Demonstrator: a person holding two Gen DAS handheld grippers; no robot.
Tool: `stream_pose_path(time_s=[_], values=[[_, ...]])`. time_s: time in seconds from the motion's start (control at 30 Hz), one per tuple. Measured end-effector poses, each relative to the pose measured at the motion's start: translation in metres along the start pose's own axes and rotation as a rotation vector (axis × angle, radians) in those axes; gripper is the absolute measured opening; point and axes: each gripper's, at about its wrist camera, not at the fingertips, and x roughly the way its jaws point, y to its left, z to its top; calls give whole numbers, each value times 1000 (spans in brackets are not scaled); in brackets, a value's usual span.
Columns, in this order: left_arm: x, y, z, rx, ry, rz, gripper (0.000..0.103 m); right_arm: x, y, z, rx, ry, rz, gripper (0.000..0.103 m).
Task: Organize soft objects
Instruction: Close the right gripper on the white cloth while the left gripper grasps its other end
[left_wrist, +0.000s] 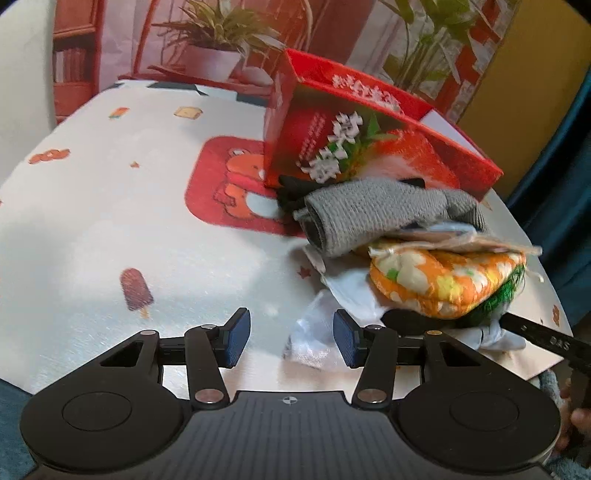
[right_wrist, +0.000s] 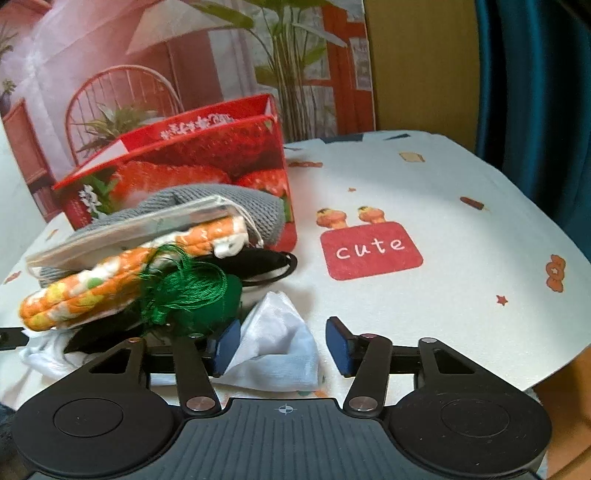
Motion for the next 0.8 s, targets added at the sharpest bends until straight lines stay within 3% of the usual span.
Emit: stream_pose_path(time_s=[0.33, 0.8], values=[[22, -3, -7, 8, 78, -35, 56, 16, -1, -4, 21, 80, 11, 48], [24, -13, -11, 79, 74, 8, 55, 19, 1, -6, 4, 98, 29, 50]])
